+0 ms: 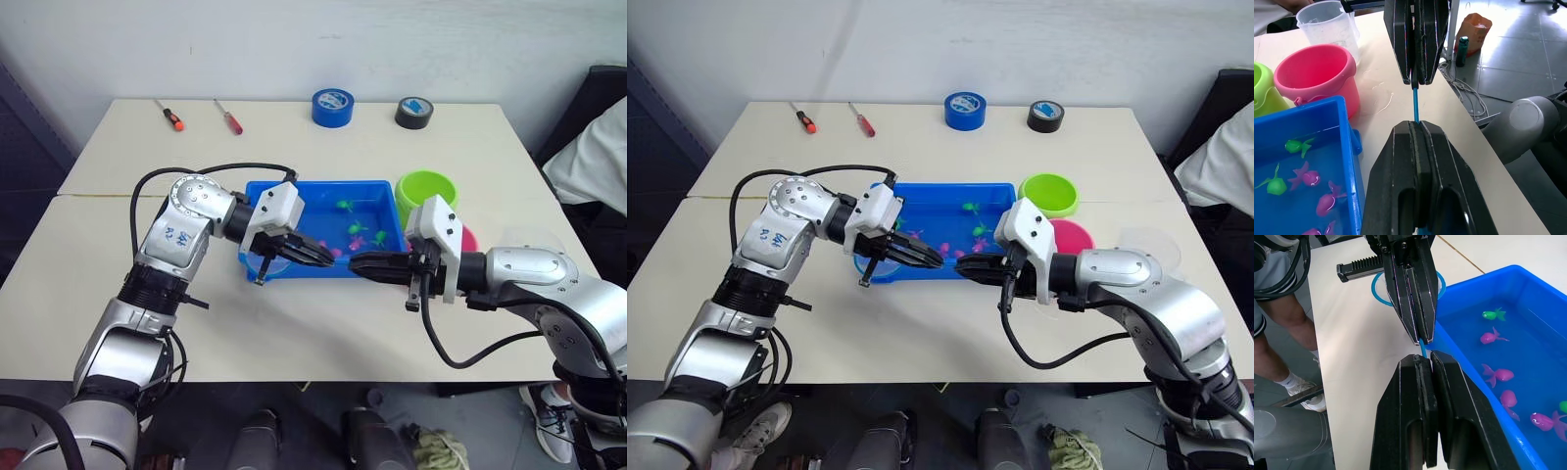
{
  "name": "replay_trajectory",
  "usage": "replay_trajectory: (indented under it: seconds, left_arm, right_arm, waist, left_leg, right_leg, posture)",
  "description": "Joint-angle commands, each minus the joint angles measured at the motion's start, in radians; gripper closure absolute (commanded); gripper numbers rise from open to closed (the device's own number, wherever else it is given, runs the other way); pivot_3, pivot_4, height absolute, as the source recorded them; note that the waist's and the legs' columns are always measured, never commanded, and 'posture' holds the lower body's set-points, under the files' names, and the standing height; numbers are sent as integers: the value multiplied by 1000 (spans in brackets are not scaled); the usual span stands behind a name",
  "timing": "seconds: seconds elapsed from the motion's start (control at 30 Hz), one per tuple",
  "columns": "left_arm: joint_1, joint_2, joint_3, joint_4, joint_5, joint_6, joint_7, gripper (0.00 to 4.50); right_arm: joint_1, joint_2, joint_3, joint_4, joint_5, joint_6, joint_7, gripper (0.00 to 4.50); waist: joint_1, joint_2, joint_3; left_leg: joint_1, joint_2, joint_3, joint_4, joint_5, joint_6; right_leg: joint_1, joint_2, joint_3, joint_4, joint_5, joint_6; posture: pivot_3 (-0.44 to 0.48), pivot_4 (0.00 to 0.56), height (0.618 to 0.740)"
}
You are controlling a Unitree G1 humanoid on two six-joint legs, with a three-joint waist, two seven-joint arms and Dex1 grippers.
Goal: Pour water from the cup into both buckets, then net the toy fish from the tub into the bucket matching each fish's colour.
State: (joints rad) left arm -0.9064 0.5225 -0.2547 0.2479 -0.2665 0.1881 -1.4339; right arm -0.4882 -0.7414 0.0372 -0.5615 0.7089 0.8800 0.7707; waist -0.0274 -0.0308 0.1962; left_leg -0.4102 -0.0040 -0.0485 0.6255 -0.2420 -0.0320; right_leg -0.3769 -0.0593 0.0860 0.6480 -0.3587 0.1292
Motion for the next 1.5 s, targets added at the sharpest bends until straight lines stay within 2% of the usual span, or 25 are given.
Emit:
replay_trajectory:
  seconds: [0.03, 0.23, 0.4, 0.73, 0.83, 0.9, 0.93, 1.23, 1.43, 1.5]
  left_arm:
    - [-32, 3, 25, -13, -1, -8, 5, 4500]
    - [-31, 8, 26, -17, -2, -7, 3, 4500]
    - [-28, 12, 26, -22, -3, -6, -1, 4500]
    - [-33, 13, 25, -22, -5, -3, -5, 4500]
    - [-33, 13, 23, -22, -4, -4, -6, 4500]
    - [-32, 13, 23, -22, -4, -3, -7, 4500]
    - [-32, 14, 23, -22, -3, -3, -8, 4500]
    - [-33, 19, 20, -22, 6, 6, -1, 4500]
    - [-44, 42, -2, -12, 11, 49, -46, 4500]
    - [-50, 40, 1, 11, 49, 18, -2, 3806]
  right_arm:
    - [-5, -5, 2, -34, 12, 1, 9, 4461]
    - [-16, -6, 12, -20, 8, 17, 7, 4461]
    - [-22, 0, 19, -7, -26, -8, 0, 2453]
    - [-20, 13, 14, -5, -30, -15, -3, 2453]
    - [-22, 20, 7, -3, -31, -21, -10, 3286]
    - [-22, 21, 6, -4, -28, -24, -11, 4266]
    - [-22, 22, 6, -4, -27, -24, -11, 4406]
    - [-23, 24, 4, -6, -21, -26, -7, 4406]
    - [-22, 20, 3, -8, -20, -24, -3, 4406]
    - [-22, 13, 6, -8, -19, -21, 3, 4500]
  waist:
    - [0, 0, 0]
    - [0, 0, 0]
    - [0, 0, 0]
    - [0, 0, 0]
    - [0, 0, 0]
    - [0, 0, 0]
    - [0, 0, 0]
    - [0, 0, 0]
    - [0, 0, 0]
    - [0, 0, 0]
  left_leg:
    - [0, 0, 0, 0, 0, 0]
    - [0, 0, 0, 0, 0, 0]
    - [0, 0, 0, 0, 0, 0]
    - [0, 0, 0, 1, 0, 0]
    - [0, 0, 0, 1, 0, 0]
    - [0, 0, 0, 1, 0, 0]
    - [0, 0, 0, 1, 0, 0]
    - [0, 0, 0, 1, 0, 0]
    - [0, 0, 0, 2, 0, 0]
    - [0, 0, 0, 2, 0, 0]
  right_leg:
    - [0, 0, 0, 0, 0, 0]
    - [0, 0, 0, 0, 0, 0]
    - [0, 0, 0, 0, 0, 0]
    - [0, 0, 0, 1, 0, 0]
    - [0, 0, 0, 1, 0, 0]
    - [0, 0, 0, 1, 0, 0]
    - [0, 0, 0, 1, 0, 0]
    - [0, 0, 0, 1, 0, 0]
    - [0, 1, 0, 2, 0, 0]
    - [0, 1, 0, 2, 0, 0]
  posture:
    - [0, 150, 734]
    - [0, 150, 734]
    - [0, 150, 734]
    - [0, 150, 734]
    - [0, 150, 734]
    - [0, 150, 734]
    - [0, 150, 734]
    - [0, 150, 734]
    - [0, 150, 734]
    - [0, 150, 734]
